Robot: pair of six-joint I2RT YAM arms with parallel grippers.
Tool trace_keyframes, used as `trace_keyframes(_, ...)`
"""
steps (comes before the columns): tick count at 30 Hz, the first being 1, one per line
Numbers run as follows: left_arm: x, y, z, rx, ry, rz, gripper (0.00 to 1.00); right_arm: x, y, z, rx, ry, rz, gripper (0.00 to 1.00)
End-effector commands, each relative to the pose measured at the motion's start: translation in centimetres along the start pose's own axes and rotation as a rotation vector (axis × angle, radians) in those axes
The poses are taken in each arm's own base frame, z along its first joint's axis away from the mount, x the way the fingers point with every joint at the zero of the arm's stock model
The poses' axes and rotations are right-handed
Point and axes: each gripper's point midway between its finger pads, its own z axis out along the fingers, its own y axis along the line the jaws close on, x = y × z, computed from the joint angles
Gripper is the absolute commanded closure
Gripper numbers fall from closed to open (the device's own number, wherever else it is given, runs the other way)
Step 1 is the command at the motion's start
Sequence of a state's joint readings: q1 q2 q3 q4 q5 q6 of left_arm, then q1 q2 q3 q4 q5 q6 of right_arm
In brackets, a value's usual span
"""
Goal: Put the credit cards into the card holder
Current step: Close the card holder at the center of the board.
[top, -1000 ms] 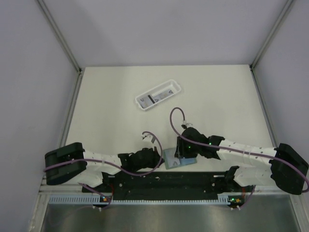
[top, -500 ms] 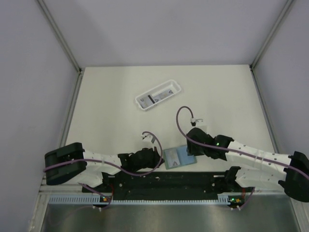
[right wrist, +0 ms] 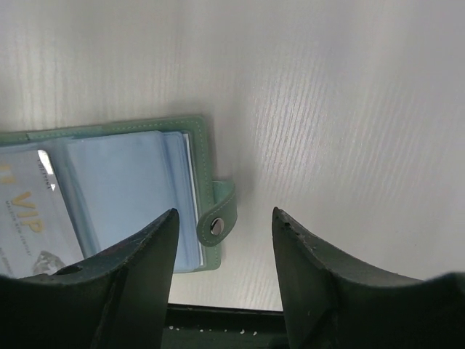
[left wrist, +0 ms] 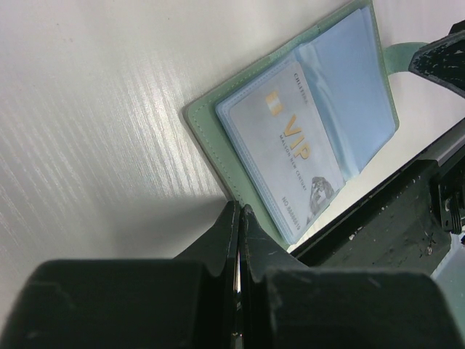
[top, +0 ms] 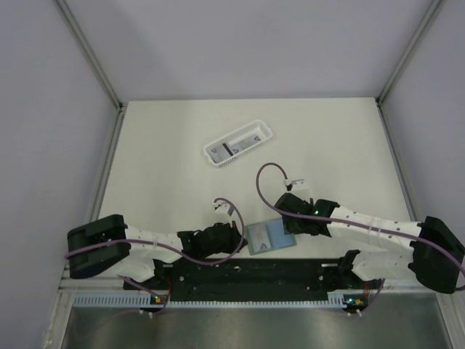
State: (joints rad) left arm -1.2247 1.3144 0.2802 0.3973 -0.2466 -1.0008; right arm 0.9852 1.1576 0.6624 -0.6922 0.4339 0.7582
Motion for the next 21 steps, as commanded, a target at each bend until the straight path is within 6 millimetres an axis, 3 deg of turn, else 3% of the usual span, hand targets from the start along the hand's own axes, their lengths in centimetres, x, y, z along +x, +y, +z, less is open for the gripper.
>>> trace_keyframes(1,0.0,0.0,0.0,0.010,-0.002,-0.007,1.00,-1.0,0.1,0.1,0.036,-0.026,-0.014,0.46)
trace_keyframes(3,0.1,0.1,-0.1,0.007,0.000,-0.004,1.00,-0.8,-0.1,0.5,0.056,-0.023,-0.013,0.54)
trace_keyframes(8,0.0,-0.2,0.0,0.013,0.000,-0.001,1.00,-1.0,-0.3,0.5,0.064,-0.039,0.008,1.00)
trace_keyframes(14,-0.4,-1.1,0.6,0.025,-0.004,0.013,1.00,-3.2,1.1,-2.6,-0.102,-0.137,0.075,1.00)
trace_keyframes(21,-2.2,-4.2,2.1,0.090,-0.020,0.029,1.00,-5.2,6.1,-8.0,-0.521,-0.226,0.139,1.00)
